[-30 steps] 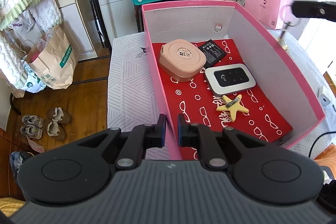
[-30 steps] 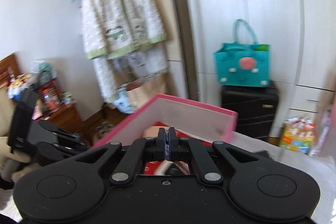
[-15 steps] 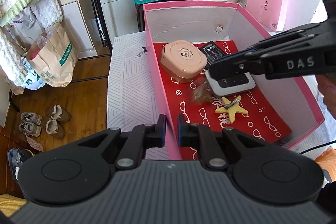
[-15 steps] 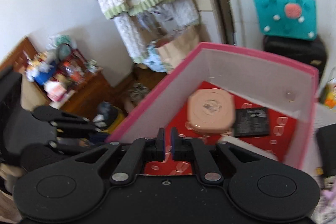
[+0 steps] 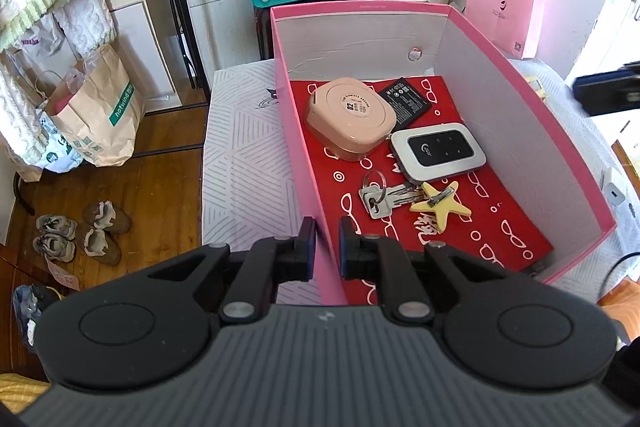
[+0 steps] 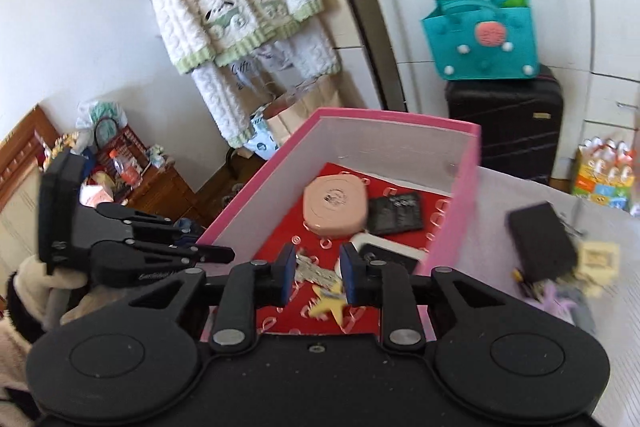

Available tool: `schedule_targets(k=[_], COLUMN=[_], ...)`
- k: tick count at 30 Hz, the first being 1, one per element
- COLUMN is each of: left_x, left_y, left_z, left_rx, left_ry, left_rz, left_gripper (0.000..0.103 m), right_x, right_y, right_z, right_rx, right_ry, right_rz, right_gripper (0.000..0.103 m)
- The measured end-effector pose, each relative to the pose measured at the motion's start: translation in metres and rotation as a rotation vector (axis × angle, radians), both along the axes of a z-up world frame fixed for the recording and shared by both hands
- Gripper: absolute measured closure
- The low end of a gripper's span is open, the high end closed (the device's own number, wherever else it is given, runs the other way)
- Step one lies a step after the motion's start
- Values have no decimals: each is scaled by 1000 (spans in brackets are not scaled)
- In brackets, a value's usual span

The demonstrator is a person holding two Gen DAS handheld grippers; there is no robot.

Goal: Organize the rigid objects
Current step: 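Move the right tool back to the table over the white charger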

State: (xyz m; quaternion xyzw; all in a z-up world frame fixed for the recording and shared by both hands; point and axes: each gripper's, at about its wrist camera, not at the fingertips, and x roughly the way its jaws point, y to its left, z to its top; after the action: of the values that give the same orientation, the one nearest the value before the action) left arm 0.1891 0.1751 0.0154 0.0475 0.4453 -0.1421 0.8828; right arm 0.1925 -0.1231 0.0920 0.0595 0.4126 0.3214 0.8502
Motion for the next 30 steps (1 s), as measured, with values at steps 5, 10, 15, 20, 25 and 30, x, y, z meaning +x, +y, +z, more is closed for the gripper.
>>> schedule_targets(k=[5,10,15,20,25,30], left_x=[4,4,4,1,0,-1], left_y=[-3,-2,-2,-5,-8,-11], left_z=[2,2,0,-1,-1,-2], left_rx=[17,12,4,16,30,36], left_ry=[14,16,15,2,-8,-14], left_rz=[-15,-10,19,42,68,82], left_gripper=[93,93,93,93,93,93], right_x=[-20,-43,-61,-75,-86,-89], right_y=[-42,-75,-100,-129,-148,-158], right_z=[-4,-27,-58,-85,-108,-116], right_rx=[-72,-175,-223,-222,-232,-264], right_ry=[30,65,102,154,175,151], right_rz=[-75,-156,-229,-305,-376,-423], right_gripper=[69,65,60,55,54,50])
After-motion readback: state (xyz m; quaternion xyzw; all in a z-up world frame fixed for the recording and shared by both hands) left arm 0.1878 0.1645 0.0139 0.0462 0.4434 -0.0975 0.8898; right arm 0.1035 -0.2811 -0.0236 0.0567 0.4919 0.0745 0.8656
